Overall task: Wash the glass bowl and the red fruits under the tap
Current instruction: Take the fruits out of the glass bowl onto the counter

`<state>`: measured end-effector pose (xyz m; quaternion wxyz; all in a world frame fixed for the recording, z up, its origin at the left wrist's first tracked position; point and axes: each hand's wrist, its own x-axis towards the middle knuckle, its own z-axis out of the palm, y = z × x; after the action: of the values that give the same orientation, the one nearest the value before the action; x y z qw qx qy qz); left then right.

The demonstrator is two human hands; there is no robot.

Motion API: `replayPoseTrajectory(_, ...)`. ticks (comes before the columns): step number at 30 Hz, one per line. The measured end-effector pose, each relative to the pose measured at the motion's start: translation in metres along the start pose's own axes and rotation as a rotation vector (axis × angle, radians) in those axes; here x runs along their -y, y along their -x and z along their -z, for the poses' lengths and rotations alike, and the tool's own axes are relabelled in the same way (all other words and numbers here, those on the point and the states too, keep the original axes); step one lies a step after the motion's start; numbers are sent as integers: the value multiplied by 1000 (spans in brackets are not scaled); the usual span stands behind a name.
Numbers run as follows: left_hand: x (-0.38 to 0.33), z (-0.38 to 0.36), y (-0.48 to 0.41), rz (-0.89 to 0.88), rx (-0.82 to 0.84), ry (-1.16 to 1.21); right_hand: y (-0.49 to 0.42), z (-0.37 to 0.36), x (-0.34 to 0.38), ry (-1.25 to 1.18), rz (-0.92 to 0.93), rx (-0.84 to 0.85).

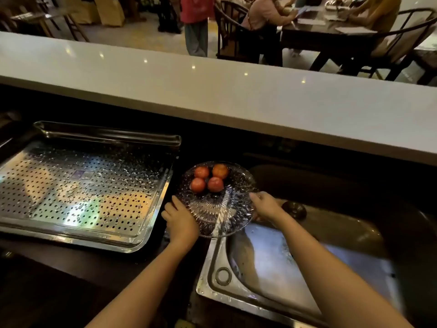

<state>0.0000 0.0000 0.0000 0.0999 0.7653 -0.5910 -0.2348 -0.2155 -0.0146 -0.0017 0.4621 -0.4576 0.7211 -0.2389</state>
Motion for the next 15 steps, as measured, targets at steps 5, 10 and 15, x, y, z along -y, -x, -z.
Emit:
replayPoseTrajectory(5,2,-3,-9,76,-8,233,-9,-16,-6,-137,74,-231)
replayPoseTrajectory(10,3,-6,-14,102,-59,361,-10,-24,-20,-376,107,-242)
replayPoseTrajectory(15,-1,-8,-13,65,-30,409,-5,-10,-32,-434,125,-263)
